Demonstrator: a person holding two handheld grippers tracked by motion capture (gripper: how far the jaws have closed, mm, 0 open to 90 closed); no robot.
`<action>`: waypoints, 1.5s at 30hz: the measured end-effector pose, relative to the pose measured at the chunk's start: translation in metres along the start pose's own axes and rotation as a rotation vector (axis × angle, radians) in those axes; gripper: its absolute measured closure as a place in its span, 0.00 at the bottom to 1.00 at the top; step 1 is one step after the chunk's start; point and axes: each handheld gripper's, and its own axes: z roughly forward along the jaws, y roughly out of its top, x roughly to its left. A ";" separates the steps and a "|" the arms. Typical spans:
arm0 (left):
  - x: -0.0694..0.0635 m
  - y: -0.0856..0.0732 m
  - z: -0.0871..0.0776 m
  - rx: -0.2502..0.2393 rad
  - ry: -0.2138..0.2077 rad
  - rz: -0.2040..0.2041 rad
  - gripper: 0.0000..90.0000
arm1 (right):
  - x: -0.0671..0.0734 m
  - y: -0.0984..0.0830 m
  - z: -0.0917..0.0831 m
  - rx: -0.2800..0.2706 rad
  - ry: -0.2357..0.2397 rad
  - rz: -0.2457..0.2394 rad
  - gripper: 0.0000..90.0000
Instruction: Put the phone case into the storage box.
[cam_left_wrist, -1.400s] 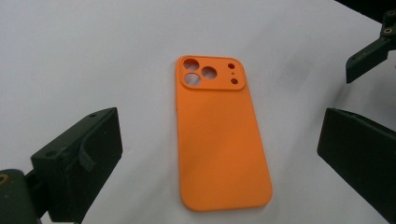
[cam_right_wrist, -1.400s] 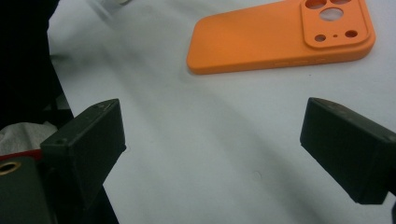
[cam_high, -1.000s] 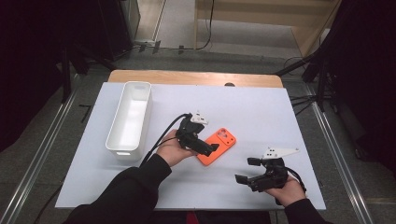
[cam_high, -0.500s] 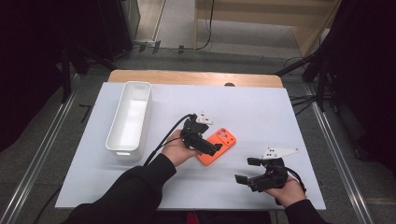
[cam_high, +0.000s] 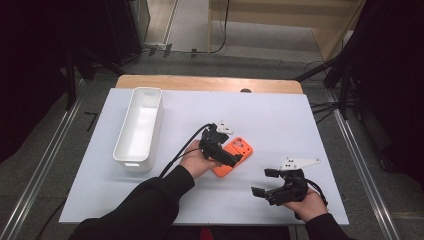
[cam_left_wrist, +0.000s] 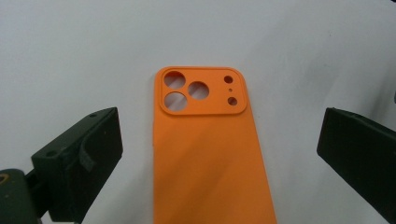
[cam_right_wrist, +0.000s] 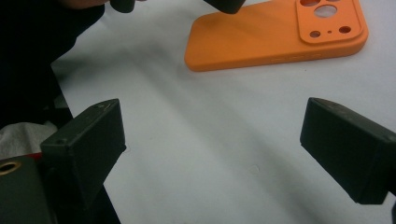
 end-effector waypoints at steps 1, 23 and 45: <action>0.000 0.000 0.001 0.003 0.002 0.008 0.00 | 0.000 0.000 0.000 0.000 0.000 0.000 0.06; -0.001 -0.018 0.020 0.022 0.031 0.008 0.00 | 0.000 0.000 0.000 0.004 0.000 0.002 0.06; -0.008 -0.031 0.033 0.055 0.091 0.051 0.00 | 0.000 0.000 0.000 0.007 0.001 0.000 0.06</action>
